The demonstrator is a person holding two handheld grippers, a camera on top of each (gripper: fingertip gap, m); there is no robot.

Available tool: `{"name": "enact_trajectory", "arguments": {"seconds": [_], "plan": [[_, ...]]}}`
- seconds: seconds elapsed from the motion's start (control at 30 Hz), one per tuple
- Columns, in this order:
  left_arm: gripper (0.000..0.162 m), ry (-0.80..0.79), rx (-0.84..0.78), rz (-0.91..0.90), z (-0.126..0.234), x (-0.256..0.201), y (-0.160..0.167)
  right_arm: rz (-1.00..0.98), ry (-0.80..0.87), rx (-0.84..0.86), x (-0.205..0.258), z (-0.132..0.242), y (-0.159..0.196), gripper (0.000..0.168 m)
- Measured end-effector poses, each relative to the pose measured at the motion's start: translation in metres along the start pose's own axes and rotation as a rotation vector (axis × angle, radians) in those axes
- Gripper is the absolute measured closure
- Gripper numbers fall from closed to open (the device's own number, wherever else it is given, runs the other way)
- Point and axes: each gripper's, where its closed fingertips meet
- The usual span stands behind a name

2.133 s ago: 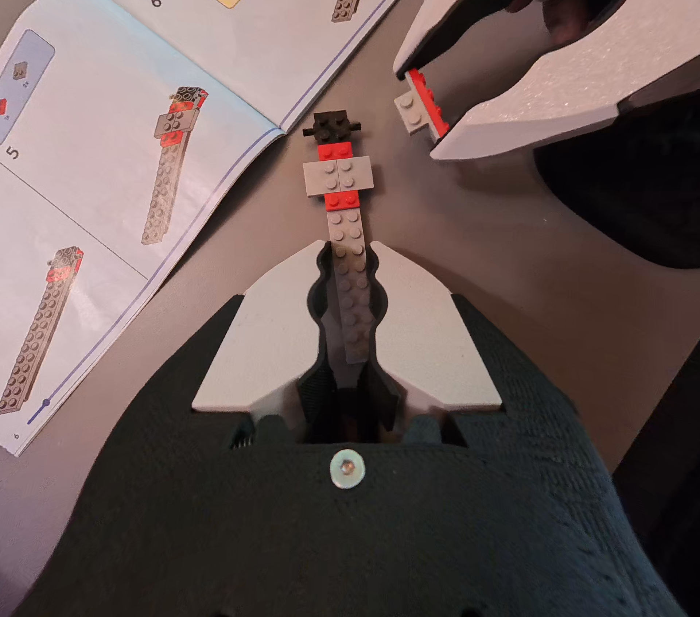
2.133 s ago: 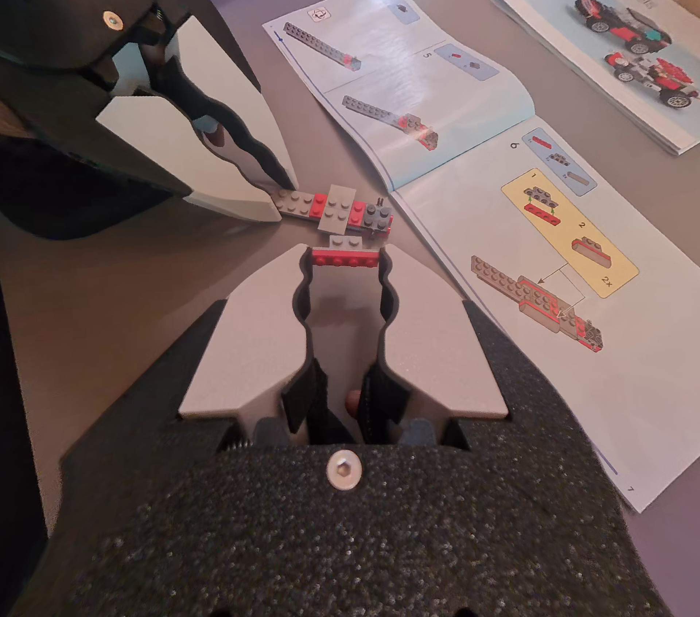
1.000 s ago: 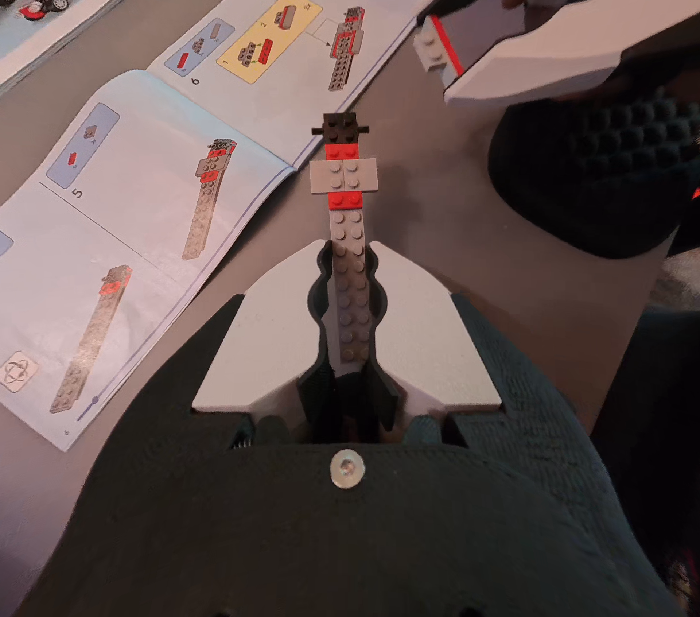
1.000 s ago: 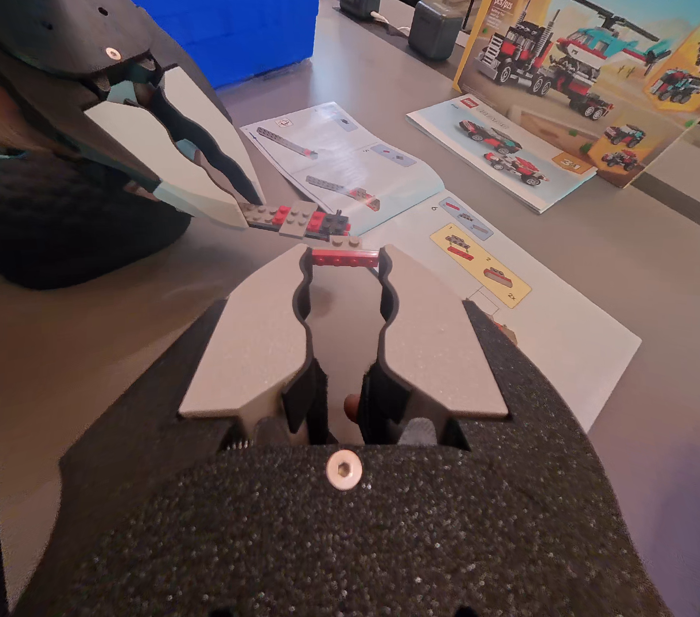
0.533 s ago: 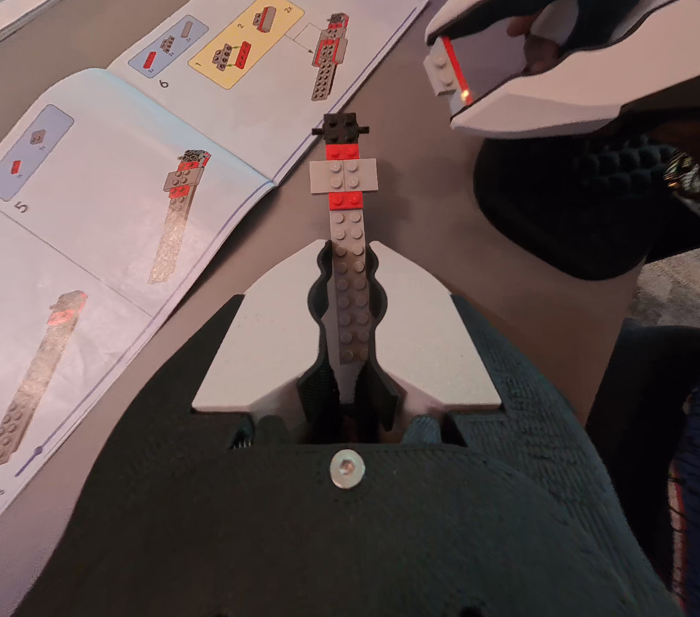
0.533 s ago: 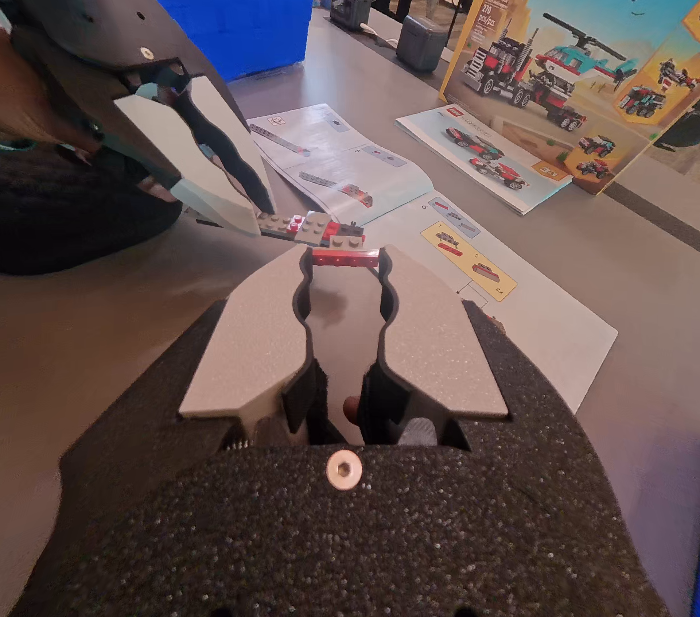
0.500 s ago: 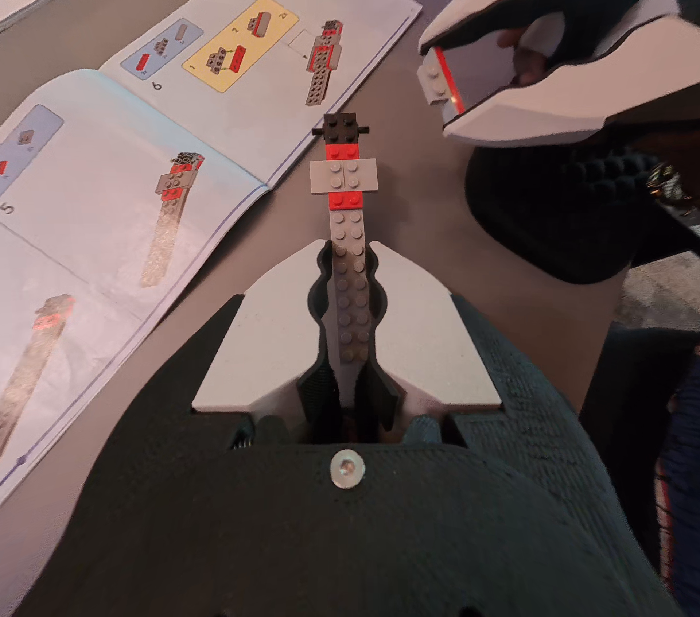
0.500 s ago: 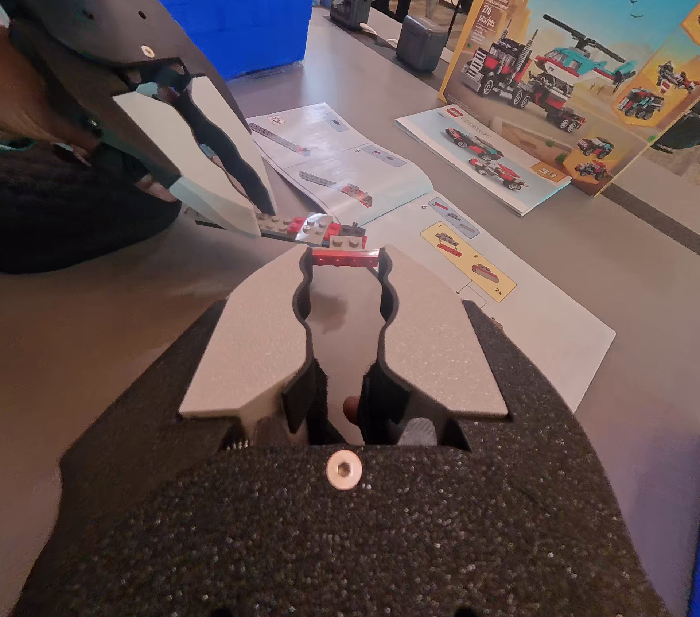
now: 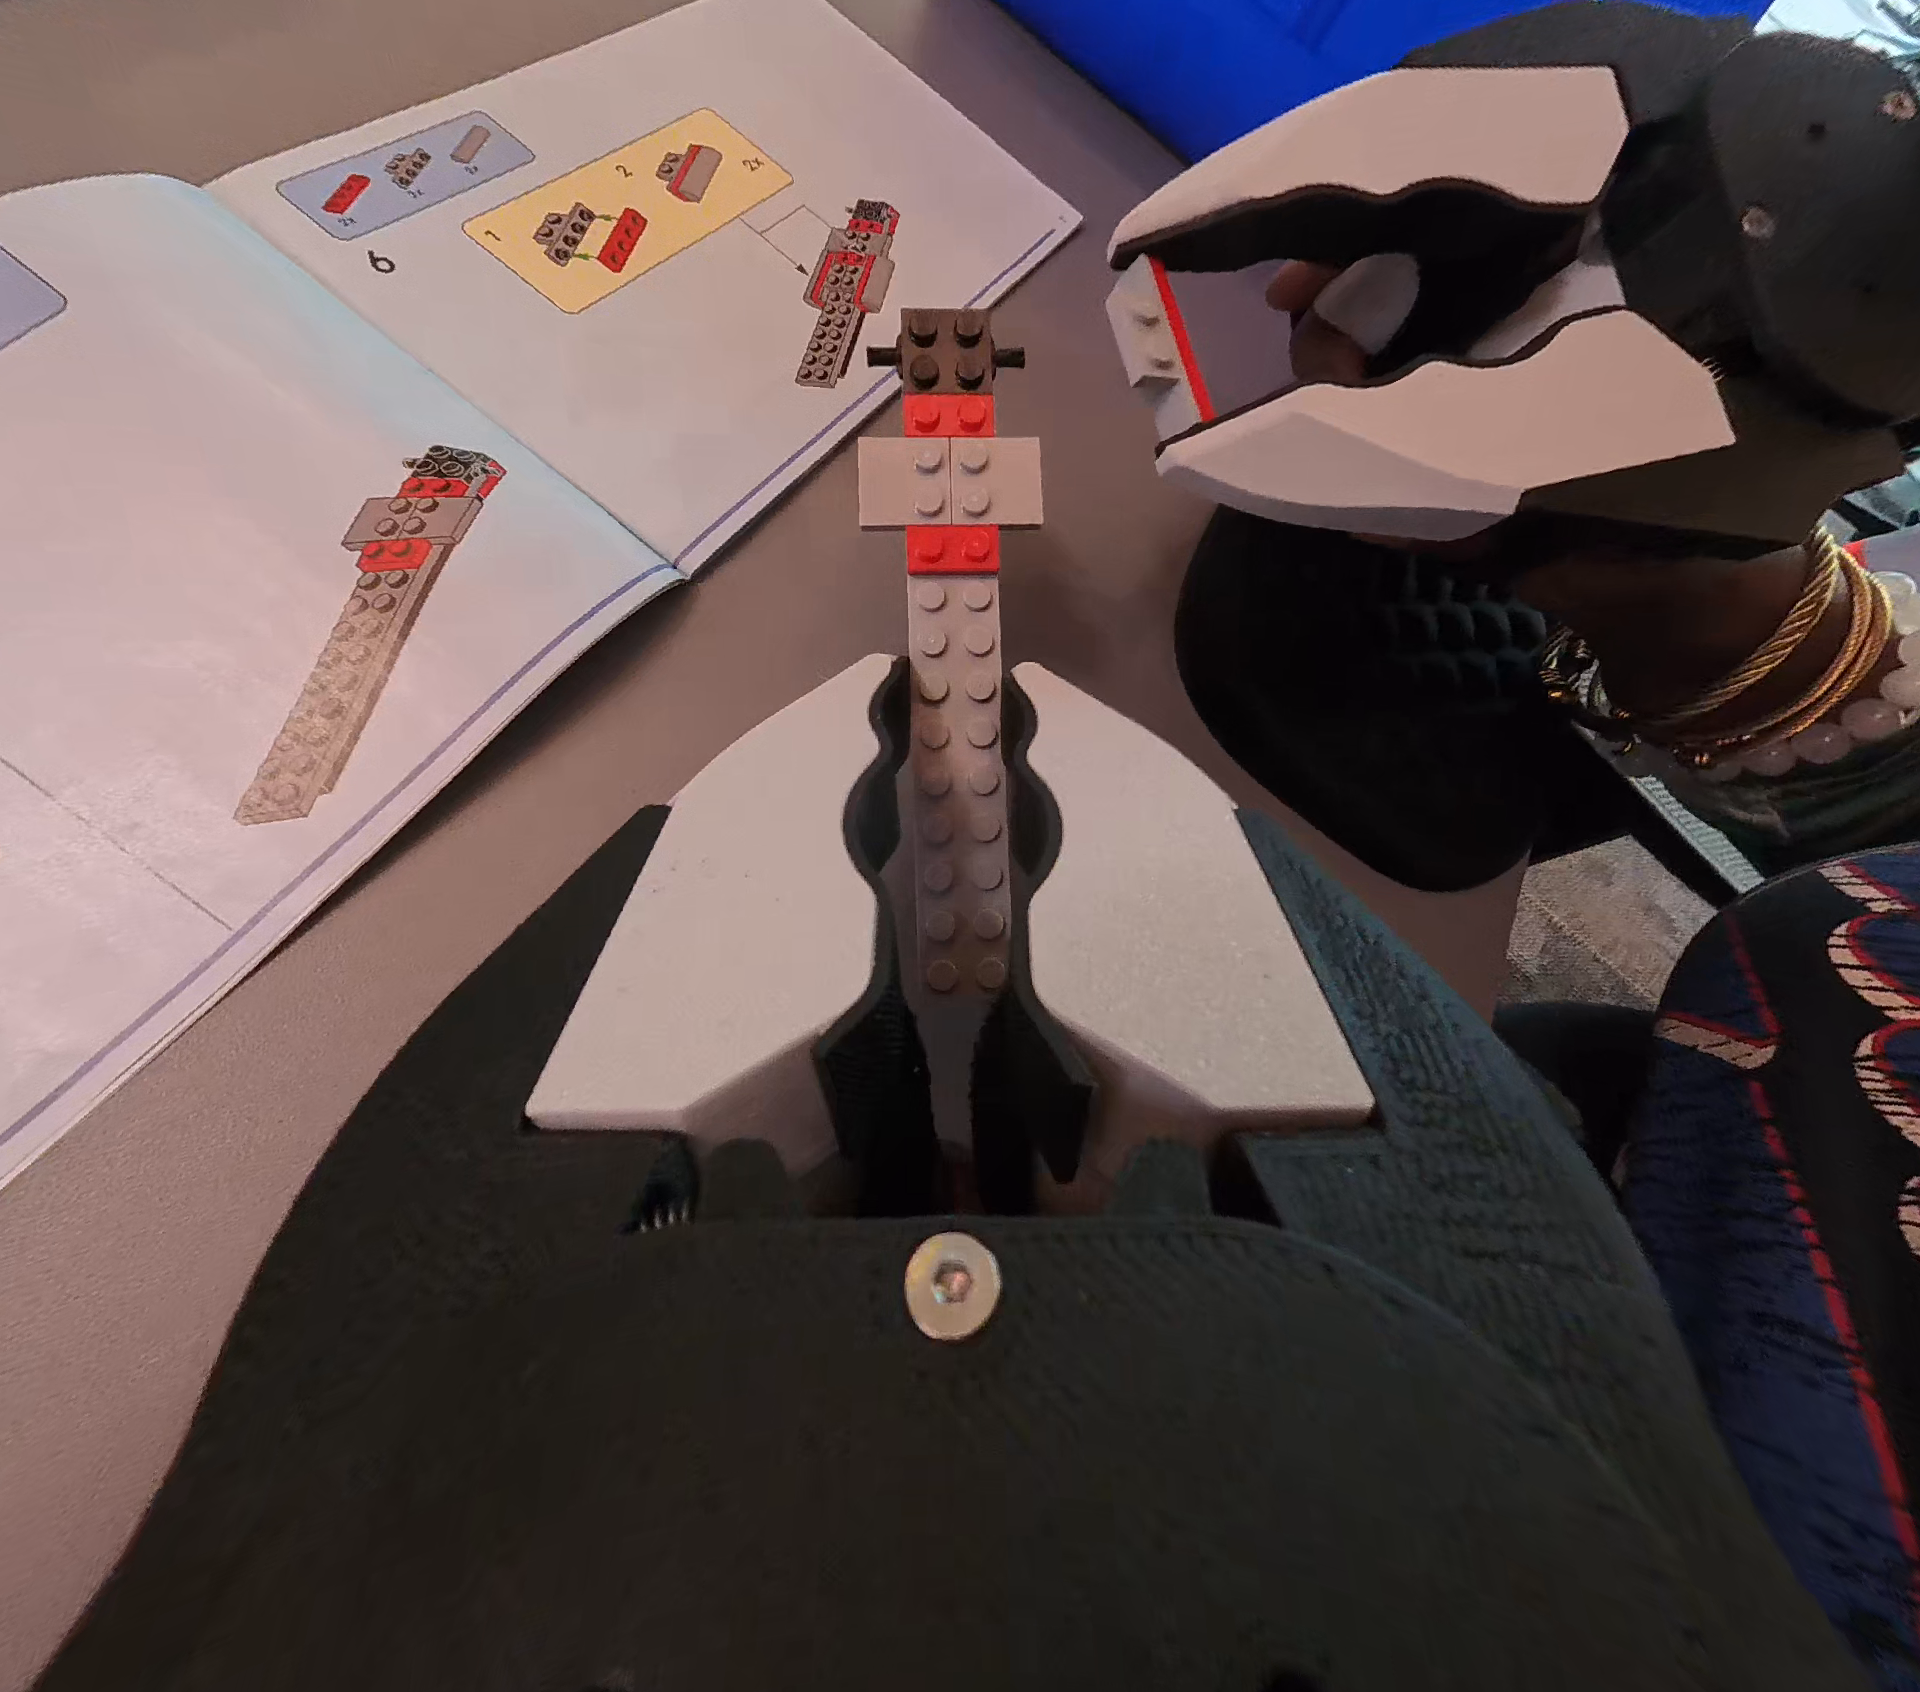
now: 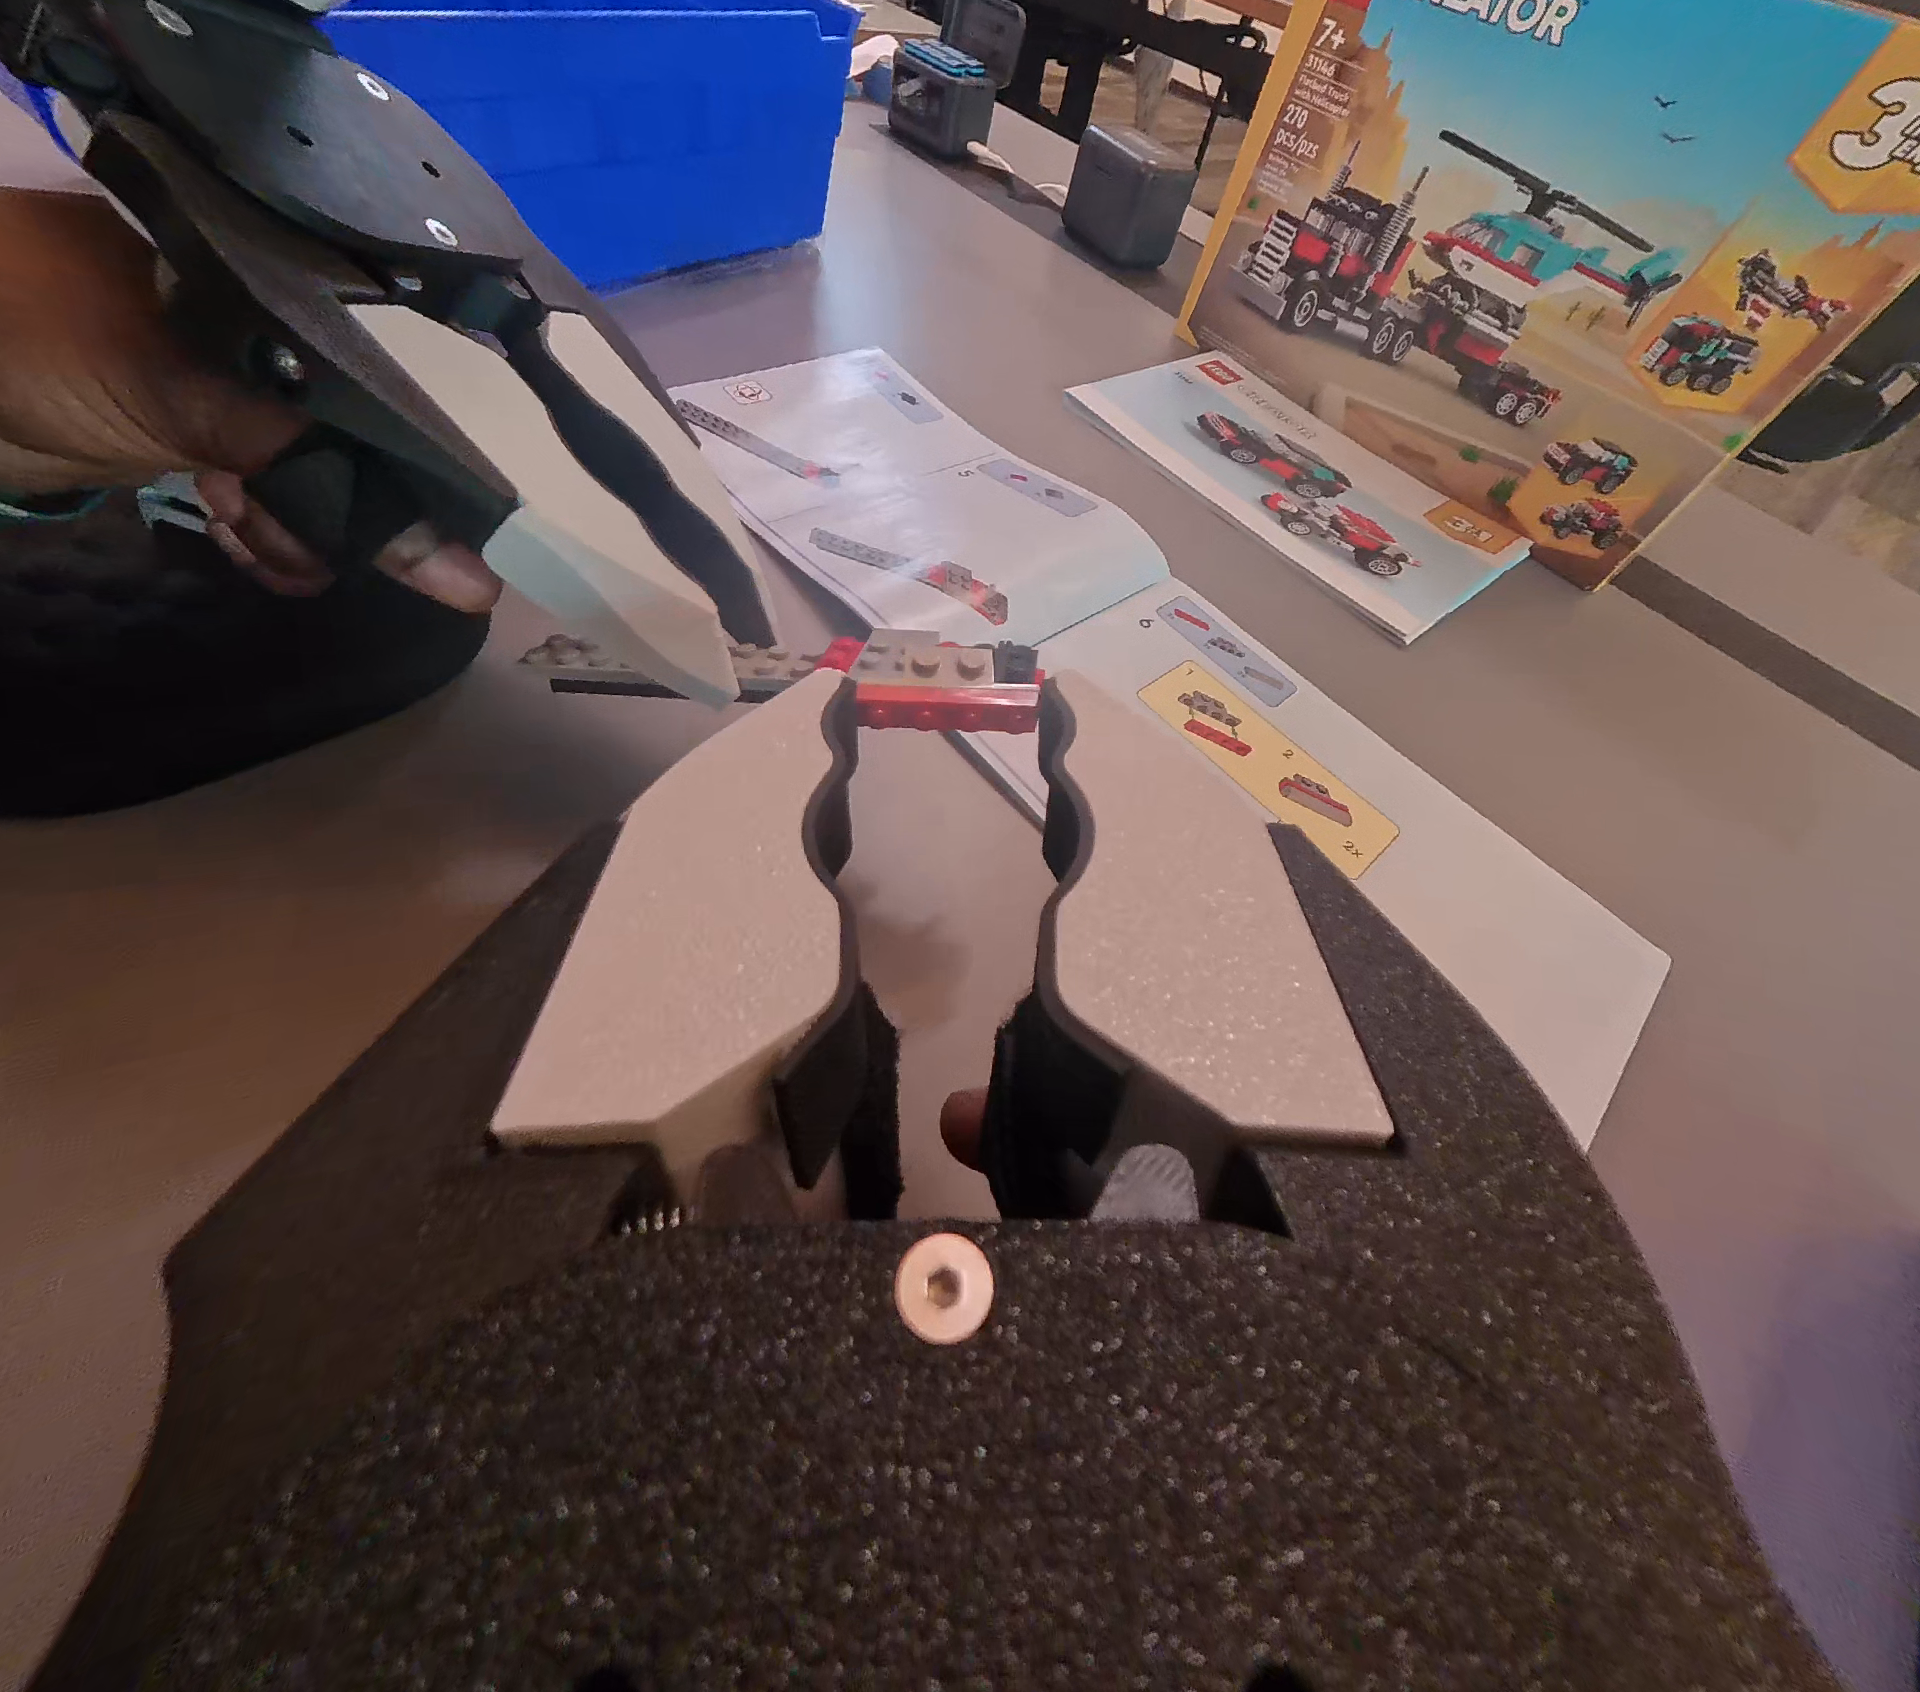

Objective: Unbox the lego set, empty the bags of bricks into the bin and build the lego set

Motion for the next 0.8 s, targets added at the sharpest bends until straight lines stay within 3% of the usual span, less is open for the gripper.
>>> {"name": "enact_trajectory", "arguments": {"seconds": [0.2, 0.47, 0.8], "plan": [[0.146, 0.052, -0.073, 0.072, 0.003, -0.006, -0.009, -0.05, -0.006, -0.064, 0.003, 0.001, -0.02, 0.135], [0.146, 0.042, -0.108, 0.122, 0.005, -0.001, -0.009, -0.06, 0.02, -0.109, 0.004, 0.0, -0.016, 0.135], [0.145, -0.122, 0.115, -0.072, -0.009, 0.012, 0.013, -0.066, 0.042, -0.165, 0.001, 0.005, -0.018, 0.135]]}}
Point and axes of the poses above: each gripper's, where its closed fingertips meet, z back along the fingers, y out of its underside, x = y × z across the jaws, and after that the axes turned 1 degree about -y, right-handed
